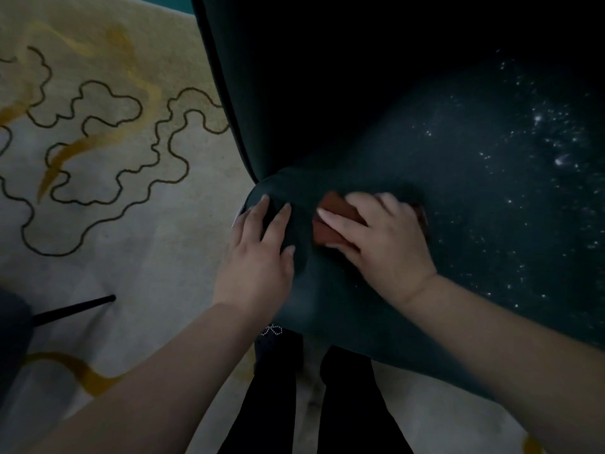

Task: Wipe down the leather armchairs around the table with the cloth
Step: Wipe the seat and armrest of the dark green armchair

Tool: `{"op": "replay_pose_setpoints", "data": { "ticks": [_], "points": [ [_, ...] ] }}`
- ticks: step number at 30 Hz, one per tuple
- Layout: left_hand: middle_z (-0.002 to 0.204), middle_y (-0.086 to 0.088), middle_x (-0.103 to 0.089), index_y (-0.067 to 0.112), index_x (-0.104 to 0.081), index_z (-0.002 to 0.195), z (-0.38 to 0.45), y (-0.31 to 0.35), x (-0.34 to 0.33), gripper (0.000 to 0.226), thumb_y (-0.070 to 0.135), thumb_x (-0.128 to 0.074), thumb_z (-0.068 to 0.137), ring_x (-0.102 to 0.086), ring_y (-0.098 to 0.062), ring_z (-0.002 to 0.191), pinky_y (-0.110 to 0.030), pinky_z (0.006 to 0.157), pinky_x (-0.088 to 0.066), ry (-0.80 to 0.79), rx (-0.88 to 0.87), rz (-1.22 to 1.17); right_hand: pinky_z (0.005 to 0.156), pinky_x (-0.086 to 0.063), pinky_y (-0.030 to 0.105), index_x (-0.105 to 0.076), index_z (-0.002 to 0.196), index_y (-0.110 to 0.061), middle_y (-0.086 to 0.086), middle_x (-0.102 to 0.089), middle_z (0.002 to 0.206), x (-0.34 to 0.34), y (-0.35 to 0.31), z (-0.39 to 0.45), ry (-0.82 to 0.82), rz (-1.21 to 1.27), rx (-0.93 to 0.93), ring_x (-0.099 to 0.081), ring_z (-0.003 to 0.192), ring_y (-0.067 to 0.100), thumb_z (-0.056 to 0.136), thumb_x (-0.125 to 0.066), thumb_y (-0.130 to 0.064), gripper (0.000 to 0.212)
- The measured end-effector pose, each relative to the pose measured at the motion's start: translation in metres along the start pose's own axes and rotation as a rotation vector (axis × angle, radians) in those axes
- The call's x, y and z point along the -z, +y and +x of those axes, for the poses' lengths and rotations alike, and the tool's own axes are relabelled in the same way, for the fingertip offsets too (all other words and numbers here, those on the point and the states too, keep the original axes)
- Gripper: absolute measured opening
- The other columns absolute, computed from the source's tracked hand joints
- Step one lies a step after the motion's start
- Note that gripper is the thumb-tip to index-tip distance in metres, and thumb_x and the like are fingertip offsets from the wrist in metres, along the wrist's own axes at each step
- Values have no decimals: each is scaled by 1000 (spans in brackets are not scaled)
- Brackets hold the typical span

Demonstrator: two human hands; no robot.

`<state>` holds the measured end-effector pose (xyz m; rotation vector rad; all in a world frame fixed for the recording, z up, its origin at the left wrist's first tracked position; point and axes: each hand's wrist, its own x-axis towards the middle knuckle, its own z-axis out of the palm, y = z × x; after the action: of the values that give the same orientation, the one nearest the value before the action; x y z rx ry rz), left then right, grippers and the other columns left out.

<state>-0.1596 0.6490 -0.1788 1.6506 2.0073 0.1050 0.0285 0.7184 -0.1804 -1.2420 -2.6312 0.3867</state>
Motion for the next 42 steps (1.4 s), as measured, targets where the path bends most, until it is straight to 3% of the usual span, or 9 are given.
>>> {"op": "replay_pose_setpoints", "data": {
  "ticks": [7, 11, 17, 21, 24, 30, 37, 39, 42],
  "points": [
    [156, -9, -21, 21, -32, 148, 0, 0, 1, 57, 28, -51, 95, -18, -32, 139, -38, 116, -16, -4, -14, 22, 80, -43, 44, -66, 124, -26, 18, -56, 116, 0, 15, 19, 180, -15, -442, -52, 97, 39, 87, -67, -36, 39],
    [155, -9, -22, 22, -32, 148, 0, 0, 1, 57, 29, -51, 95, -21, -33, 139, -40, 115, -21, -6, -15, 44, 70, -44, 40, -68, 122, -23, 17, -61, 111, -11, -24, -18, 113, -11, -262, -56, 87, 37, 78, -79, -29, 46],
    [154, -10, -24, 21, -34, 148, 1, -5, 4, 55, 28, -49, 96, -24, -34, 136, -41, 116, -22, -15, -52, 59, 72, -49, 48, -65, 127, -21, 22, -57, 113, -8, -18, -72, 254, 5, -544, -52, 89, 38, 82, -72, -27, 46],
    [154, -11, -24, 20, -33, 148, 0, -6, 4, 55, 21, -48, 96, -24, -34, 136, -41, 115, -22, -11, -68, 40, 71, -50, 43, -65, 126, -20, 20, -61, 110, -32, -73, -61, 158, 95, -379, -58, 83, 38, 63, -85, -14, 66],
    [154, -10, -24, 19, -33, 148, 1, -11, 6, 56, 12, -48, 94, -22, -30, 137, -35, 114, -20, 5, -70, -4, 69, -48, 41, -67, 124, -22, 17, -64, 110, -37, -81, -34, 149, 61, -316, -60, 84, 36, 72, -70, -20, 52],
    [155, -3, -23, 21, -29, 149, -4, -27, 11, 59, 9, -46, 94, -19, -20, 139, -21, 109, -13, -5, -47, -34, 75, -47, 46, -64, 128, -19, 25, -58, 115, -15, -28, -48, 349, -49, -685, -55, 92, 43, 84, -72, -23, 45],
    [151, -12, -31, 14, -38, 145, -8, -10, 2, 57, 11, -55, 91, -29, -34, 134, -38, 114, -21, 32, -142, 52, 73, -48, 43, -65, 125, -22, 16, -63, 111, -31, -59, -42, 188, -39, -331, -59, 91, 38, 72, -80, -26, 55],
    [148, -14, -37, 14, -44, 143, -8, -3, -2, 57, 13, -59, 88, -35, -38, 129, -45, 112, -26, 52, -190, 96, 72, -46, 43, -65, 126, -23, 17, -62, 112, -23, -37, -43, 222, -87, -350, -58, 91, 38, 76, -74, -27, 51],
    [147, -11, -39, 16, -46, 141, -3, 9, -6, 56, 17, -61, 87, -38, -37, 126, -48, 108, -31, 74, -228, 110, 74, -46, 45, -64, 128, -25, 21, -59, 117, -6, 9, -65, 311, -137, -608, -55, 94, 42, 83, -70, -32, 46]
  ]
}}
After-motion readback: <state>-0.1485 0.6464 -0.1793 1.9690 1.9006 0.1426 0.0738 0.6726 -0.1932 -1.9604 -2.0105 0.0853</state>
